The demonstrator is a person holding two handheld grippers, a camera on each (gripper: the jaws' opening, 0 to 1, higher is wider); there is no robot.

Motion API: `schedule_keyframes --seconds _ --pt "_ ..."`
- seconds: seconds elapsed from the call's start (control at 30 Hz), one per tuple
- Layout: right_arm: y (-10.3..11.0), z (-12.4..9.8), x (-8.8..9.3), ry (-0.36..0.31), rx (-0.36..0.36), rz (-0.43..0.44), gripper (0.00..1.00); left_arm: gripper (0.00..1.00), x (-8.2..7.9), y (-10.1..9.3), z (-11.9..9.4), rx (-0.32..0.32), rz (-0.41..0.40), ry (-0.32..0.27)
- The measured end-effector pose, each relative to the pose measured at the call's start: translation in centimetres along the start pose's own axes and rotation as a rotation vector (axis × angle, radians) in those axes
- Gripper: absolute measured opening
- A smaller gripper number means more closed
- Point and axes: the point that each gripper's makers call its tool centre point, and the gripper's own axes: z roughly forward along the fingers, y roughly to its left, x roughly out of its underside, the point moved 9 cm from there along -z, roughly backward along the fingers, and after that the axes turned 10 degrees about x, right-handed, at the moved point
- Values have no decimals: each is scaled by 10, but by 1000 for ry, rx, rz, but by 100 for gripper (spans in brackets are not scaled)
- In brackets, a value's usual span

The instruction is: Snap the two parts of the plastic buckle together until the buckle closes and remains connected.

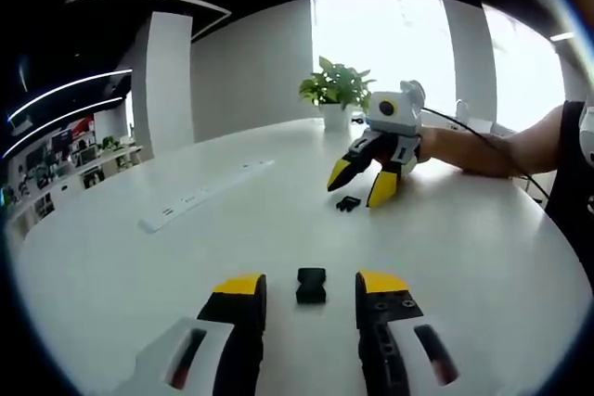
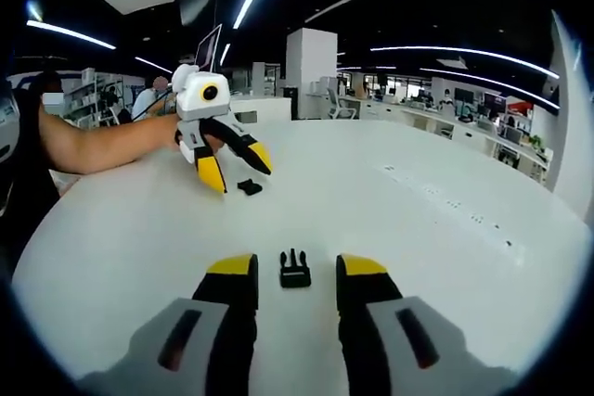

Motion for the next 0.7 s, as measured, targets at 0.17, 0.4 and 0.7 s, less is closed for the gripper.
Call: schedule_keyframes --seconds 0.17,0.4,0.7 --pt "0 0 1 3 1 0 32 36 0 -1 0 -2 -2 -1" --pt "0 0 1 7 -3 2 32 33 -1 -3 1 6 3 1" --pt "1 2 1 16 -11 0 31 29 -1 -2 0 8 4 -3"
